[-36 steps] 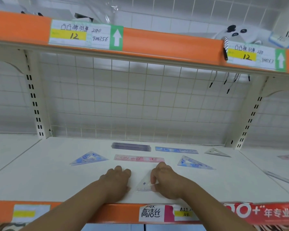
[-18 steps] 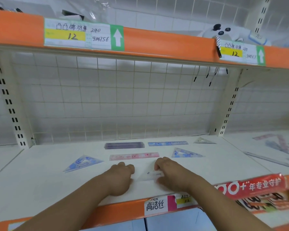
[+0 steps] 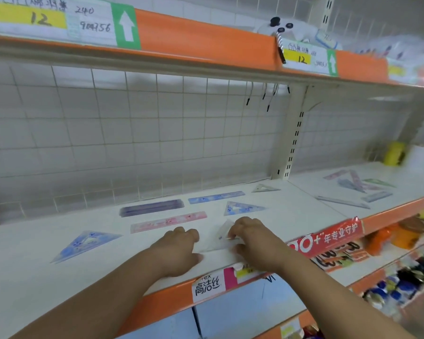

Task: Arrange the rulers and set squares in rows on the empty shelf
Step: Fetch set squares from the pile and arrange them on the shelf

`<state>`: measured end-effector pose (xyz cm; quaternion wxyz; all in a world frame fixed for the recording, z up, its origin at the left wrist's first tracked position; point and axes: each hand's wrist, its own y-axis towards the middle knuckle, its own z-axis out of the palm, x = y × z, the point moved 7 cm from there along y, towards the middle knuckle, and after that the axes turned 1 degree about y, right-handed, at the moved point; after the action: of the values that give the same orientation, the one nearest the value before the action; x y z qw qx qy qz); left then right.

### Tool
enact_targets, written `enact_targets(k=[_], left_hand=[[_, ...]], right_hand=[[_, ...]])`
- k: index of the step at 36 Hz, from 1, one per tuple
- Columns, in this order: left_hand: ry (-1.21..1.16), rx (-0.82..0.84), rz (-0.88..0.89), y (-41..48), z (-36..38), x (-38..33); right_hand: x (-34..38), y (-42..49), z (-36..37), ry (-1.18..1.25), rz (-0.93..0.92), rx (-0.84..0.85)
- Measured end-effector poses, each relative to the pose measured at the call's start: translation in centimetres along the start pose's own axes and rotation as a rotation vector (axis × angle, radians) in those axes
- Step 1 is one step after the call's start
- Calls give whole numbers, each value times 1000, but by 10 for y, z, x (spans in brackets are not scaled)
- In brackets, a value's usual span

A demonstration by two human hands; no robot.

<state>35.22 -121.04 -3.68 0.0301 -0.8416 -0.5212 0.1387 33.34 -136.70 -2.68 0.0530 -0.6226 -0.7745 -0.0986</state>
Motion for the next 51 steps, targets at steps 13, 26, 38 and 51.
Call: enact_targets(k=[13,26,38,51], left_hand=[[-16,-25,-72,58,-4,-51],[-124,-105,-241,147,-4,-130],[-104,-62,-386,172,-13,-147],[-78,-39,-466,165,-10,-136]], right_hand=[[-77,35,-11,17,-90,-1],[-200,98,-33,-13,-231,66],[-243,148,-21,109,-283,73],[-268,207,0,105,-169,39]])
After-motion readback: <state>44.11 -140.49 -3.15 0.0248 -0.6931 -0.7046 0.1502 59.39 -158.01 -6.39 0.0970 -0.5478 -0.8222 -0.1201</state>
